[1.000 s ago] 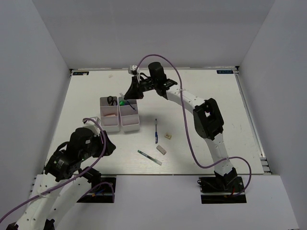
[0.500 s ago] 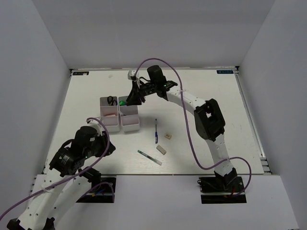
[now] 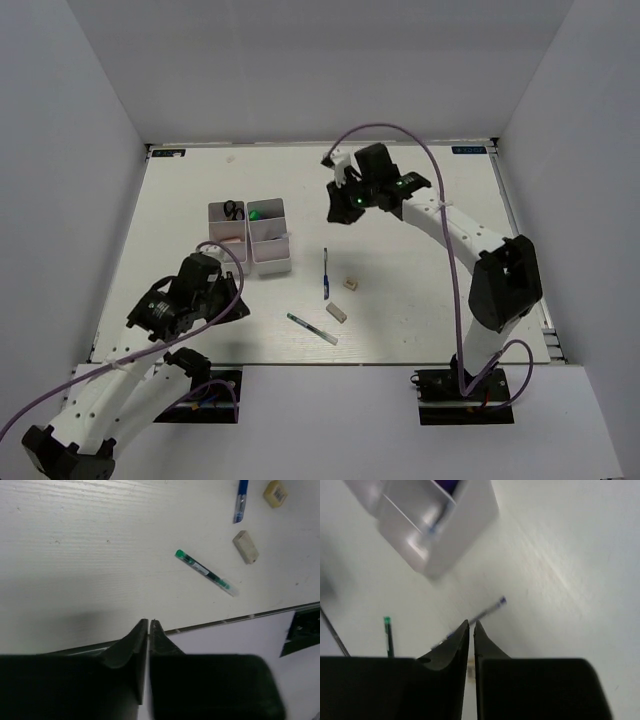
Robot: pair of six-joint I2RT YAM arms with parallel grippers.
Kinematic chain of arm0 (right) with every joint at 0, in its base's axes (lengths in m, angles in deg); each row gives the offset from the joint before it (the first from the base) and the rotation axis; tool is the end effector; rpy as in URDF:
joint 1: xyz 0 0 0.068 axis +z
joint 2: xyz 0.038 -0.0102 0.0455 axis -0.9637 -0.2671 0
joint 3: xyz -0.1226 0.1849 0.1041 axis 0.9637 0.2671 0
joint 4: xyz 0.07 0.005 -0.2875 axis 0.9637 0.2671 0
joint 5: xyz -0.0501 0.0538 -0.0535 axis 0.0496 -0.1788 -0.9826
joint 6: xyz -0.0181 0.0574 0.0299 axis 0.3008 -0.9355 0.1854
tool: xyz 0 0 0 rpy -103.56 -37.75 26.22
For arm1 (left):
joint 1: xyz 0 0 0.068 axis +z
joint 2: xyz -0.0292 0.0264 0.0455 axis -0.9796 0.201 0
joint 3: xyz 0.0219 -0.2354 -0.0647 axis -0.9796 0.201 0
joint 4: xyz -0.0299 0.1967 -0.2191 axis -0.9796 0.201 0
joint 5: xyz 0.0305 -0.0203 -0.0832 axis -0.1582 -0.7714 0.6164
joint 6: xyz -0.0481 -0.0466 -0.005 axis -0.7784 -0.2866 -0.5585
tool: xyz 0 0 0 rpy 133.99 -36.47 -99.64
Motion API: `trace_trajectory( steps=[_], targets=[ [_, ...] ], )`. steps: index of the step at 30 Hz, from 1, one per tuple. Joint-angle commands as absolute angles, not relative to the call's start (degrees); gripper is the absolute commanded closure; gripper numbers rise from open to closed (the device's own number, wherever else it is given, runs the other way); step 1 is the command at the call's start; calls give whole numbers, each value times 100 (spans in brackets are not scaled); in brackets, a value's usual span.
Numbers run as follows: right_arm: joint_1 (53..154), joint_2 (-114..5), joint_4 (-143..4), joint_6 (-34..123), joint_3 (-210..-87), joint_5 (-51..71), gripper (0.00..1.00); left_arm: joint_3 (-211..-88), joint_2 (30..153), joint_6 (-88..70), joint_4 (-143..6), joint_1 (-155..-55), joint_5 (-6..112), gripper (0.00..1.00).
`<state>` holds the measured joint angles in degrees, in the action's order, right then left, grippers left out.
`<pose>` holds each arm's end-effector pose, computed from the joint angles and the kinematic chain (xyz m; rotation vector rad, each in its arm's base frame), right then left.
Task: Sort the stationery into containers
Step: Pick up the pen from the center of the board.
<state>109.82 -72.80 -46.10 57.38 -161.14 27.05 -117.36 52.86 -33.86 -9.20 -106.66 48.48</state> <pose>0.3505 0.2758 0.2811 -1.0182 1.9671 0.7549 0.1607 -0.0903 0.2253 -0.1508 2.5961 -0.5153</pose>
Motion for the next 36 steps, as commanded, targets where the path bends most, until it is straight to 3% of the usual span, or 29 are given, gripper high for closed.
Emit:
trace_trajectory(
  steps=[1,3,5,10,13,26,36],
  targets=[
    [10975,-7630,-3523,5343,-15466,1611,91,-11712,5551,-3627,-933,-10688,4667,64],
    [11071,-7893,-3498,4939,-15552,1399,87,-11730,5518,-3680,-863,-10697,4632,42],
    [11133,-8391,-3331,4640,-16008,1241,82,-11712,5439,-3707,-784,-10723,4597,34],
    [11318,-9089,-3067,4137,-16809,1020,69,-11712,4955,-3663,-407,-10715,4509,32],
    [11441,-9247,-3268,3882,-16862,942,66,-11712,4770,-3610,-204,-10715,4387,32],
    [11652,-9871,-2944,3354,-17197,28,66,-11466,4410,-3602,-168,-10723,4474,32],
    [11696,-10143,-2847,3258,-17249,71,67,-11413,4269,-3654,-98,-10715,4474,32]
  ],
)
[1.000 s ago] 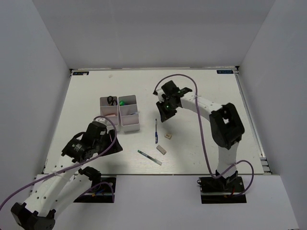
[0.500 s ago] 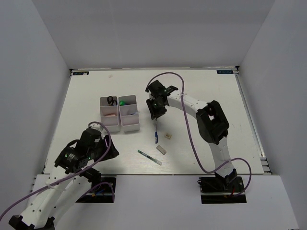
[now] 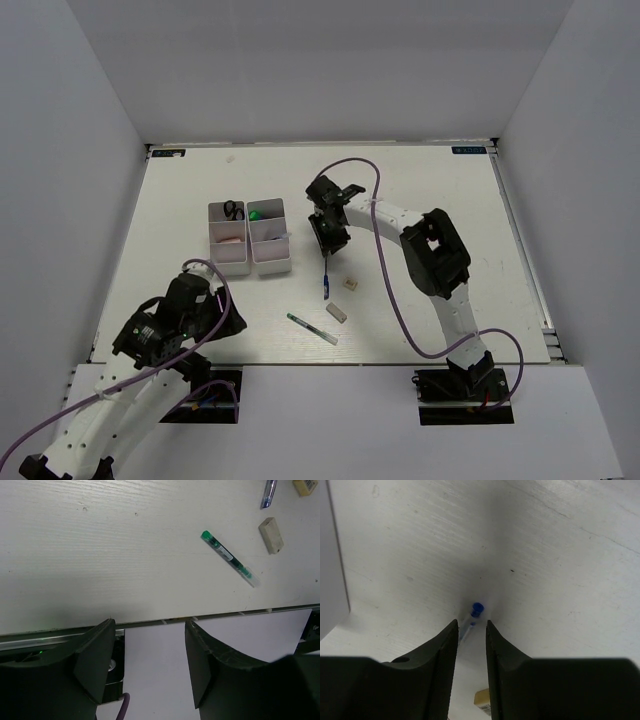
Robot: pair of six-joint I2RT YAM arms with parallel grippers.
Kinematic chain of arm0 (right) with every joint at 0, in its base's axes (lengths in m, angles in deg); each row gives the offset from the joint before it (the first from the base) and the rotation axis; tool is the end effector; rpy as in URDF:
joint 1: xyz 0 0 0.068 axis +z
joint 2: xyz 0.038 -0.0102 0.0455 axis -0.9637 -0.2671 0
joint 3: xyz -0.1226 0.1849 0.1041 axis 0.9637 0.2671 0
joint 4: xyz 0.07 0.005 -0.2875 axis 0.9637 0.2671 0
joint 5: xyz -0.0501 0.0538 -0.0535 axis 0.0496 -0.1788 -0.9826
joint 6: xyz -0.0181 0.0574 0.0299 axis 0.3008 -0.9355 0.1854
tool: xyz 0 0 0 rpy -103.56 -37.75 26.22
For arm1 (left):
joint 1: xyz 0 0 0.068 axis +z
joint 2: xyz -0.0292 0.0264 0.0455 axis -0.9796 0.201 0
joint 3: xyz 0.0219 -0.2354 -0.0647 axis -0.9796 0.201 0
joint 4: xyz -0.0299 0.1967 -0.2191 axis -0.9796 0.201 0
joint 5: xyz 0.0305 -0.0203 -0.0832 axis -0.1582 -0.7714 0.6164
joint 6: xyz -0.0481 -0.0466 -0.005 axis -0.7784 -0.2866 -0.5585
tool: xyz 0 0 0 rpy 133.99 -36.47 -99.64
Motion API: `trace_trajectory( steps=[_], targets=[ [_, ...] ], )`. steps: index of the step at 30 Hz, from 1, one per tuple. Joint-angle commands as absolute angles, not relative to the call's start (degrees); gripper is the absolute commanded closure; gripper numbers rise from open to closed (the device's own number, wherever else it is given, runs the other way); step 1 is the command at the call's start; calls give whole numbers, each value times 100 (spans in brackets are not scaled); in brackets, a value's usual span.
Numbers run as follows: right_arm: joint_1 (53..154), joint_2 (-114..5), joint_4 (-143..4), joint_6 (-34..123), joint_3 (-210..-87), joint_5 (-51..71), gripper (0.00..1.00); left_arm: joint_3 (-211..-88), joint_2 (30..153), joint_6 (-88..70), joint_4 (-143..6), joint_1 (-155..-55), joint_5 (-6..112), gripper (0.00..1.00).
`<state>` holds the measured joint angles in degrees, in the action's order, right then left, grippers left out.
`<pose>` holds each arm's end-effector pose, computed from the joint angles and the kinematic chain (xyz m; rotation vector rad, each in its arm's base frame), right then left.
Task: Sort the stationery into containers
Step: Pick up the pen from the center of the board.
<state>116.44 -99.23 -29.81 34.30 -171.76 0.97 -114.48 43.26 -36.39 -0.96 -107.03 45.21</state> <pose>0.3615 0.3231 0.1145 -0.5978 2.7041 0.2486 0.1315 -0.0722 0.2220 -0.2247 2.6031 -0.4513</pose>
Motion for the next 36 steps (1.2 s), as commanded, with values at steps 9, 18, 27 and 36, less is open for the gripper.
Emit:
trace_trajectory(
  steps=[9,18,27,36],
  targets=[
    [11696,-10329,-2882,3055,-17004,449,80,-11501,4242,-3645,60,-10723,4474,33],
    [11643,-9811,-3110,3361,-16986,905,100,-11440,4251,-3654,-27,-10715,4474,34],
    [11669,-8545,-4023,4259,-17363,2030,100,-11562,4313,-3558,-133,-10715,4544,34],
    [11836,-8474,-4517,5410,-18170,3155,100,-11721,4427,-3505,-238,-10715,4535,35]
  ],
)
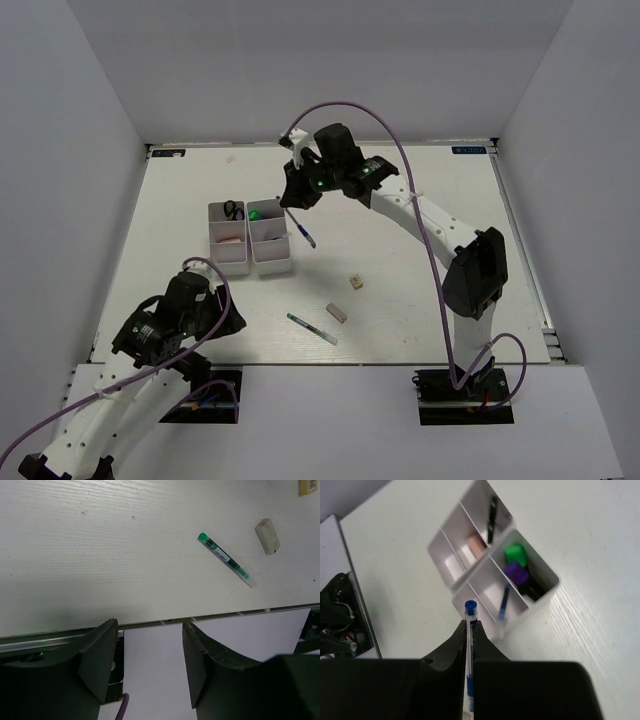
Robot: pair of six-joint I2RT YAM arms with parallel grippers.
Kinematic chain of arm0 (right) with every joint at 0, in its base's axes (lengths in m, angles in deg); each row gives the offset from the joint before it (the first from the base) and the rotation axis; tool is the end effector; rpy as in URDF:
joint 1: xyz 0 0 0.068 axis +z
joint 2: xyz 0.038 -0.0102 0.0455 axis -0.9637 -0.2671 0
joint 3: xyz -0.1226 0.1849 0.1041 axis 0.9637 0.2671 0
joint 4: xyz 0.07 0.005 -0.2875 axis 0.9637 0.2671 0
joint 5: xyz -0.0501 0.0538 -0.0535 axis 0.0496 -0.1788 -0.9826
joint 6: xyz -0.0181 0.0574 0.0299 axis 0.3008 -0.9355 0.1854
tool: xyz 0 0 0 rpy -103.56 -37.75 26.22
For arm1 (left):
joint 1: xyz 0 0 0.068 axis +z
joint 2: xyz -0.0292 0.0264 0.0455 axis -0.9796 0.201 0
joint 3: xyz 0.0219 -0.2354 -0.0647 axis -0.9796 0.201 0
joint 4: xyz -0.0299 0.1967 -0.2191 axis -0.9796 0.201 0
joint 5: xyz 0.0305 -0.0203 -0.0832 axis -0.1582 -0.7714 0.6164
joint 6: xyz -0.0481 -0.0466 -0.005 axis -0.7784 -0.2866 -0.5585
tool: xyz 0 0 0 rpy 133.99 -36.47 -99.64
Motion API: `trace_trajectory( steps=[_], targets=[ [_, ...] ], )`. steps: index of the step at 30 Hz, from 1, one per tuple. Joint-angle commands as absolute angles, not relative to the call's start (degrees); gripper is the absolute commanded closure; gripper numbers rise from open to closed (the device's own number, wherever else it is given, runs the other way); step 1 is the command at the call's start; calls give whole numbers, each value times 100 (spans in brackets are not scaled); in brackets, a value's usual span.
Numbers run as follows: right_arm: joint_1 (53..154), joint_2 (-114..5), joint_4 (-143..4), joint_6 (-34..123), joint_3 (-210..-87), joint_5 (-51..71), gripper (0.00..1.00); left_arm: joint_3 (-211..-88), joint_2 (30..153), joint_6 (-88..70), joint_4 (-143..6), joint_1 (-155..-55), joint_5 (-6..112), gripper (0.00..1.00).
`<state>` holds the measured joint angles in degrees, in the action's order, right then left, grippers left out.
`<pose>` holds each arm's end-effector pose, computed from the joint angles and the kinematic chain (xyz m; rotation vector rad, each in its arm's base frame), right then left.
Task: Sort the stationery into containers
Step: Pick up the pen from the center of the board, then place the pen in the storage box.
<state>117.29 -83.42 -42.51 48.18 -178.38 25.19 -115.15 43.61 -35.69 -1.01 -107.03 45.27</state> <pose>0.3449 0.3476 0.3085 -0.9822 1.9793 0.8834 0.1321 -0.0726 0.2252 -0.2078 2.5974 -0.4522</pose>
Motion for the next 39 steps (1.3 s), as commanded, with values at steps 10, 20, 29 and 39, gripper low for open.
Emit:
trace_trajectory(
  steps=[10,20,29,39],
  targets=[
    [12144,-9457,-5501,5815,-19551,3859,100,-11923,4753,-3531,-300,-10724,4570,35],
    [12153,-9862,-6538,6895,-19165,4431,100,-11914,4814,-3584,-326,-10732,4544,35],
    [12092,-10109,-6820,7239,-18858,4720,100,-11765,4796,-3566,-396,-10723,4632,37],
    [12118,-10065,-6592,7195,-18761,4677,59,-11730,4752,-3531,-388,-10723,4667,37]
  ],
)
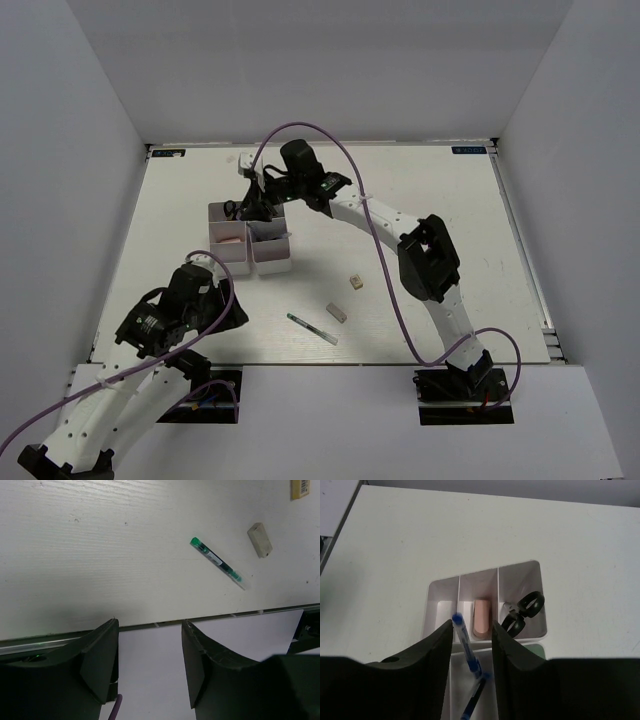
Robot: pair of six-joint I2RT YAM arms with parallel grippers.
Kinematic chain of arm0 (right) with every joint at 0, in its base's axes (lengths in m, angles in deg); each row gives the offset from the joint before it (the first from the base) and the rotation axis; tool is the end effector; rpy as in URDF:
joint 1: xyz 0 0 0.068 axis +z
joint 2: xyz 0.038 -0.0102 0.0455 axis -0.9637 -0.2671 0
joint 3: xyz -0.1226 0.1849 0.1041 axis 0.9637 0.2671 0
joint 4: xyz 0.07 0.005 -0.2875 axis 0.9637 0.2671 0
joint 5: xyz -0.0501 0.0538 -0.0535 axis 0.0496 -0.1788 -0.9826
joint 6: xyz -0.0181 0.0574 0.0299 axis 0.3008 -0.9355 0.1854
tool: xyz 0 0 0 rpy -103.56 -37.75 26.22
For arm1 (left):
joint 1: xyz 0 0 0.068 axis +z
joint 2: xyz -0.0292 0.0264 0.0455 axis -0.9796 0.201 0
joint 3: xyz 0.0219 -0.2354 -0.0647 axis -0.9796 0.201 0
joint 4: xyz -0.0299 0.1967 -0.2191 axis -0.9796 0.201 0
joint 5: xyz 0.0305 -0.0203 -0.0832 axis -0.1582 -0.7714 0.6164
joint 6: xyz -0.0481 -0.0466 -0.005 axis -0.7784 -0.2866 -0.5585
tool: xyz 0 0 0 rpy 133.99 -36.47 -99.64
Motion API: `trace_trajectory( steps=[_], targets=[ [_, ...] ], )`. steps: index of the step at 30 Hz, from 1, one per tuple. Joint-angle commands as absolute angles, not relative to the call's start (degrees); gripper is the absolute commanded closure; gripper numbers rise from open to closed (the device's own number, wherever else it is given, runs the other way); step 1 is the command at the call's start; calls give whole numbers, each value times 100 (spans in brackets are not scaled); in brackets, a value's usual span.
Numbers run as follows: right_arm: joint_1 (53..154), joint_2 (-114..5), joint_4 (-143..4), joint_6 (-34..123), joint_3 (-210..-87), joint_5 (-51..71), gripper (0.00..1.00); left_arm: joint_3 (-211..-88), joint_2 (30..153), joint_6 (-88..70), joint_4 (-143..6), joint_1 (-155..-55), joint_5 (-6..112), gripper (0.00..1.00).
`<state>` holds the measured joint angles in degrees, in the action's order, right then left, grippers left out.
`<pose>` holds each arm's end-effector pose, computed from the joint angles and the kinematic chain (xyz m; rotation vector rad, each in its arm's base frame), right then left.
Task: Sort the stationery into containers
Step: Place the pen in the storage box, then pick up the pen from the corner of the board.
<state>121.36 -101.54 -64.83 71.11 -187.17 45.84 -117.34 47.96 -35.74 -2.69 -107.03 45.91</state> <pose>0.3551 0.4329 0.2547 -1.4713 1.2605 1.0323 0.1423 -0.0788 0.2300 -0.2055 2.6095 -0.4602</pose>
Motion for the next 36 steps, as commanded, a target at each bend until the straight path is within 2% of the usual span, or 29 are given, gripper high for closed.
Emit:
trace_trajectory(
  steps=[1,4,6,8,9,10,11,12,13,14,15,16,17,18,19,20,21,22,23,24,25,26,27,31,36],
  targets=[
    [12118,-10021,-6574,7195,-18752,4677,58,-11721,4735,-3522,-379,-10706,4684,37],
    [12100,-9925,-6477,7169,-18752,4650,56,-11747,4761,-3514,-388,-10723,4720,38],
    [12100,-9863,-6329,7134,-18761,4607,56,-11747,4761,-3514,-449,-10732,4798,48],
    [12083,-9688,-6170,7003,-18849,4536,67,-11756,4805,-3522,-510,-10715,4886,61],
    [12083,-9478,-6039,6880,-18892,4318,76,-11756,4866,-3531,-607,-10697,5078,75],
    [12083,-9380,-5681,6809,-18989,3977,100,-11756,4919,-3540,-651,-10715,5158,81],
    [12065,-9284,-5225,6739,-19068,3756,100,-11756,5033,-3566,-712,-10723,5246,87],
    [12048,-9161,-4968,6459,-19077,3023,100,-11730,5190,-3592,-870,-10723,5491,100],
    [12030,-8759,-4252,6448,-19017,2668,100,-11695,5331,-3706,-993,-10741,5545,100],
    [11995,-8608,-4062,6439,-18764,1872,100,-11686,5446,-3768,-1134,-10819,5546,100],
    [11951,-8110,-3964,6221,-18265,1699,100,-11651,5630,-3969,-1187,-10968,5433,100],
    [11820,-7957,-3615,6176,-18034,1628,95,-11659,5684,-4066,-1336,-11144,5353,100],
    [11689,-7860,-3403,6132,-17692,1522,49,-11633,5771,-4172,-1433,-11250,5100,100],
    [11618,-7685,-3174,6105,-17497,1608,37,-11633,6094,-4286,-1460,-11355,4767,91],
    [11408,-7648,-2615,6079,-17374,1679,34,-11650,6245,-4626,-1530,-11678,4650,83],
    [11188,-7561,-2244,6026,-17111,1984,42,-11659,6403,-4778,-1522,-11795,4371,75],
    [10960,-7473,-2067,5965,-16804,2057,58,-11703,6735,-5058,-1565,-11891,4124,69],
    [10862,-7411,-2004,5816,-16645,2101,82,-11756,7096,-5382,-1661,-12301,3791,53],
    [10539,-7280,-1994,5597,-16173,2101,100,-11887,7439,-5551,-1627,-12436,3588,44],
    [10431,-7148,-1977,5517,-15890,2197,100,-11931,7781,-5979,-1636,-12759,3186,34],
    [10326,-7069,-2046,5386,-15739,2303,100,-12115,7924,-6366,-1636,-13050,2860,31],
    [10090,-6920,-2143,5376,-15459,2356,84,-12169,8221,-6683,-1662,-13296,2726,31],
    [10027,-6858,-2179,5341,-15221,2539,81,-12221,8355,-6843,-1767,-13412,2516,30],
    [9710,-6192,-2582,5139,-14394,2848,79,-12318,9022,-7921,-2119,-13720,2207,30],
    [9463,-5741,-3022,5138,-13621,2954,79,-12318,9506,-8259,-2559,-13738,2153,32]
  ],
)
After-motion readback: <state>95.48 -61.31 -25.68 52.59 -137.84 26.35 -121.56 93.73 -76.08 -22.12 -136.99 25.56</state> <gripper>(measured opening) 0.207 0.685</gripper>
